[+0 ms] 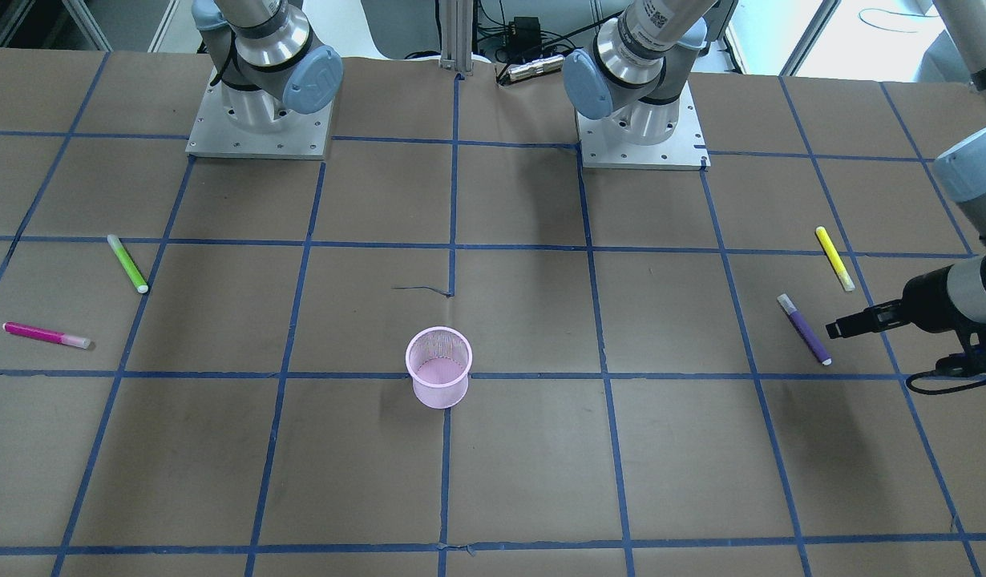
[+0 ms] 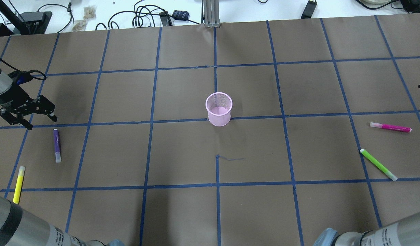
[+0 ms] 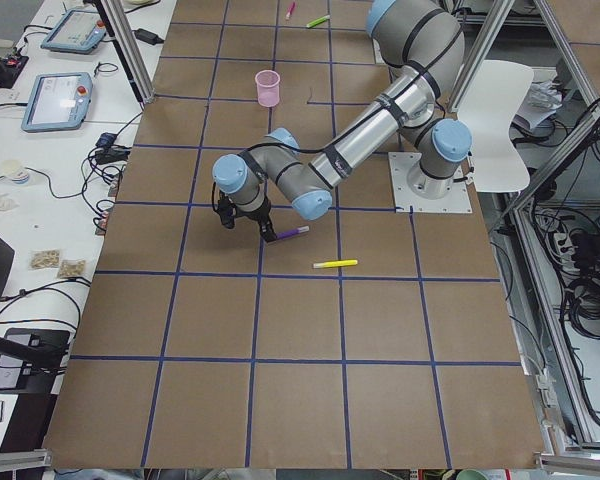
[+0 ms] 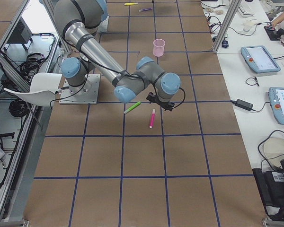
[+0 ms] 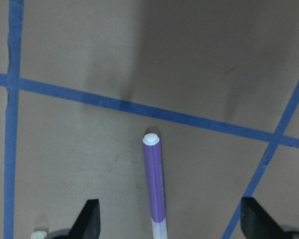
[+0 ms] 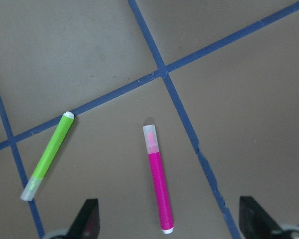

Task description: Insert purple and pink pens into pink cup

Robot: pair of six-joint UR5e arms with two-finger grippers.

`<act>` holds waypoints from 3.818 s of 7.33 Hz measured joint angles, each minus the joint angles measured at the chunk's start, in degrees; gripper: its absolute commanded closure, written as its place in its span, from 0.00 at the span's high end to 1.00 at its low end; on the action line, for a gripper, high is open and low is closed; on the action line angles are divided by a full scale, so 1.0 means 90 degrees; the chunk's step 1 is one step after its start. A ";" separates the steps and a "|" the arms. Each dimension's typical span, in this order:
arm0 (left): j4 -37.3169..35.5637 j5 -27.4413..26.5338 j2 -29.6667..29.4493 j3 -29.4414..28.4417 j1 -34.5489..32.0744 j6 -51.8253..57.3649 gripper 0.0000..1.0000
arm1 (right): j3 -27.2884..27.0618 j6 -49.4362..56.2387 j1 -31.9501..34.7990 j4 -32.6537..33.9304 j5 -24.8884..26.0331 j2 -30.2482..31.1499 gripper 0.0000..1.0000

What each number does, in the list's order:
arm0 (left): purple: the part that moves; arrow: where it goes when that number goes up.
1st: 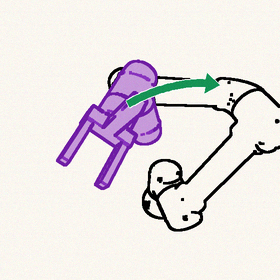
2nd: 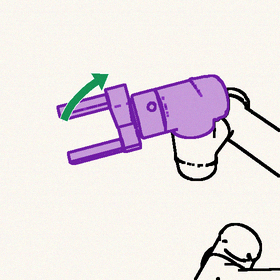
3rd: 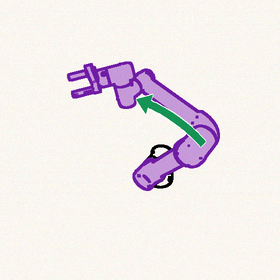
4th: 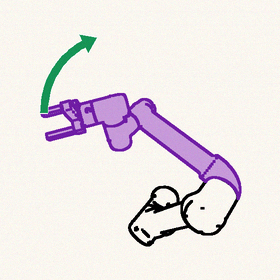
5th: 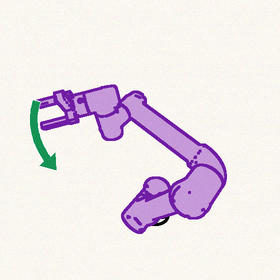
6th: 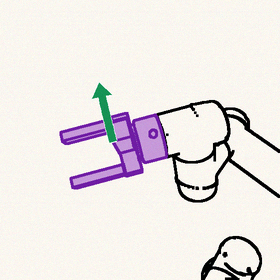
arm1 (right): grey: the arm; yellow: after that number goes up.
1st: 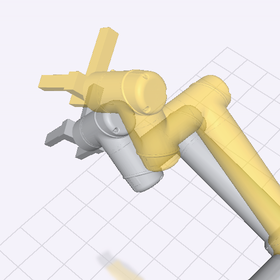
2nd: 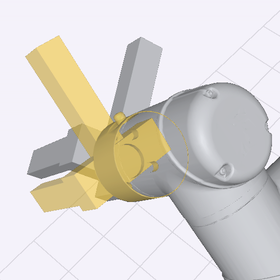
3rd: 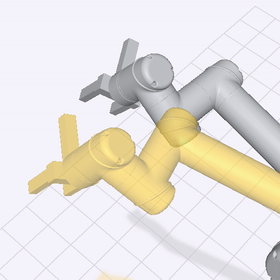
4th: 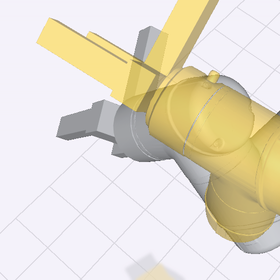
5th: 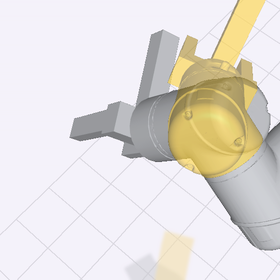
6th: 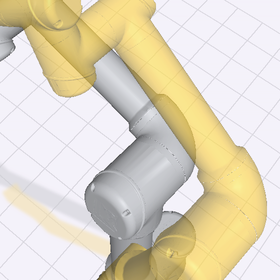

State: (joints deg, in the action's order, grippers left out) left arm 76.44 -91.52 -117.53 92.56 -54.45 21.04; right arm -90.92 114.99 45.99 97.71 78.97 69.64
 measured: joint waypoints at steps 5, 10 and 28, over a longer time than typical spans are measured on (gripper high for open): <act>-0.0161 0.0002 -0.0504 -0.0044 0.0014 -0.0006 0.90 | -0.0201 0.2061 -0.0945 -0.0324 -0.1313 -0.1223 1.00; -0.0202 0.0012 -0.0627 -0.0038 0.0013 -0.0238 0.64 | -0.0587 0.2771 -0.0979 0.0229 -0.1417 -0.1299 0.96; -0.0187 0.0037 0.1657 -0.0284 -0.2145 -0.1311 0.00 | -0.0594 0.1663 0.0346 0.0175 -0.1444 0.0018 0.19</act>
State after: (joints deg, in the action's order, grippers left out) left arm 74.76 -91.18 -102.62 90.00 -73.75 9.24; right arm -96.27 129.96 49.11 99.29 65.97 69.80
